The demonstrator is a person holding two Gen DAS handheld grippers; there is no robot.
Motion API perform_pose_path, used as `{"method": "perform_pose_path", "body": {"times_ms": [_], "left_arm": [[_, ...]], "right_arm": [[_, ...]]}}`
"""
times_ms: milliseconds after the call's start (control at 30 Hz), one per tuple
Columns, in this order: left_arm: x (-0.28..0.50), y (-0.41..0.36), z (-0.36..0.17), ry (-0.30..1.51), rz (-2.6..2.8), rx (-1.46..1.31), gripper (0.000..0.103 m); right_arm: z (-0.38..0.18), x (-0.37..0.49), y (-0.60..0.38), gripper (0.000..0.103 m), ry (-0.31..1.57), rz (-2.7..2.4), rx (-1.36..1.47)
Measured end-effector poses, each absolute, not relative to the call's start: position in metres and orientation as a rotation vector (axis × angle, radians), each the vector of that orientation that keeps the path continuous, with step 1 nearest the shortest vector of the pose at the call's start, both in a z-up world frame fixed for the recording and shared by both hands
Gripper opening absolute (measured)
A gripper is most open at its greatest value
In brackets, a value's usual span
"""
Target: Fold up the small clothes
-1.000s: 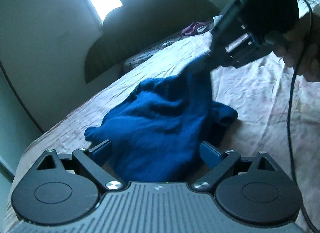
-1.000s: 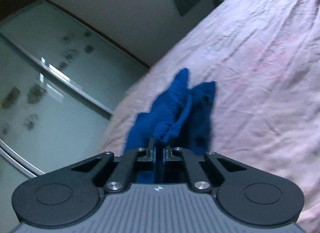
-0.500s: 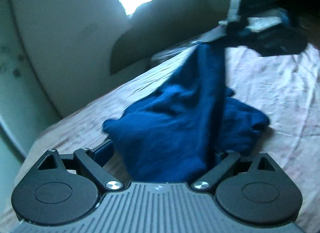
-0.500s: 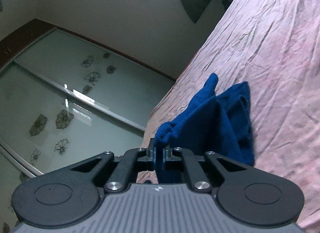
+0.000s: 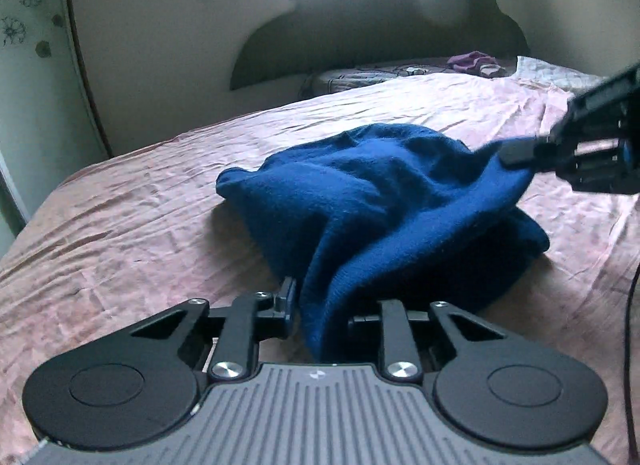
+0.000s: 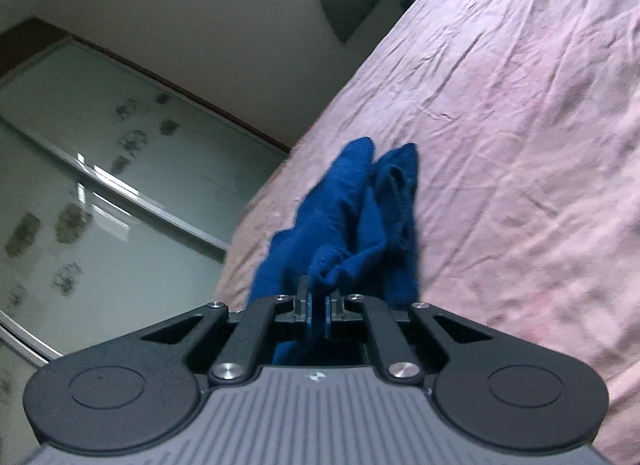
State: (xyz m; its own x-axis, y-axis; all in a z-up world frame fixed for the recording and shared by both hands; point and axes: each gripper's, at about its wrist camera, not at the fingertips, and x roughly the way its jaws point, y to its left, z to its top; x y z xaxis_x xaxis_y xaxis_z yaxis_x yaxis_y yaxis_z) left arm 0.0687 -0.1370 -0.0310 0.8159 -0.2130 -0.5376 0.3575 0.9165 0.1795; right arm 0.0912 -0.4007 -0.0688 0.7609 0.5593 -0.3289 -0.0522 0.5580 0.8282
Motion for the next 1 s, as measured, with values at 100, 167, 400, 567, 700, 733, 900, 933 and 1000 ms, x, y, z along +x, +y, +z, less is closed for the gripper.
{"method": "perform_pose_path", "body": {"times_ms": [100,167,400,567,700,733,900,933,1000], "left_arm": [[0.069,-0.132,-0.031,0.549,-0.313,0.253,0.023],[0.067,-0.130,-0.030,0.556,-0.314,0.239,0.022],[0.064,-0.120,-0.033,0.587,-0.312,0.197,0.022],[0.063,-0.122,-0.035,0.591,-0.306,0.207,0.023],[0.064,-0.126,-0.035,0.589,-0.303,0.229,0.029],[0.064,-0.128,-0.035,0.586,-0.304,0.238,0.032],[0.064,-0.142,-0.034,0.542,-0.299,0.317,0.044],[0.064,-0.146,-0.033,0.527,-0.303,0.339,0.046],[0.061,-0.155,-0.033,0.483,-0.315,0.389,0.050]], "right_arm": [[-0.069,0.087,-0.399,0.006,0.630,0.365,0.863],[-0.068,0.084,-0.396,0.006,0.635,0.346,0.819],[-0.074,0.081,-0.392,0.006,0.665,0.327,0.803],[-0.079,0.080,-0.393,0.006,0.683,0.318,0.813],[-0.083,0.079,-0.395,0.006,0.691,0.317,0.824],[-0.084,0.080,-0.395,0.006,0.692,0.316,0.829],[-0.085,0.080,-0.395,0.006,0.691,0.314,0.837],[-0.084,0.080,-0.395,0.006,0.690,0.314,0.837],[-0.083,0.080,-0.394,0.006,0.687,0.315,0.838]]}}
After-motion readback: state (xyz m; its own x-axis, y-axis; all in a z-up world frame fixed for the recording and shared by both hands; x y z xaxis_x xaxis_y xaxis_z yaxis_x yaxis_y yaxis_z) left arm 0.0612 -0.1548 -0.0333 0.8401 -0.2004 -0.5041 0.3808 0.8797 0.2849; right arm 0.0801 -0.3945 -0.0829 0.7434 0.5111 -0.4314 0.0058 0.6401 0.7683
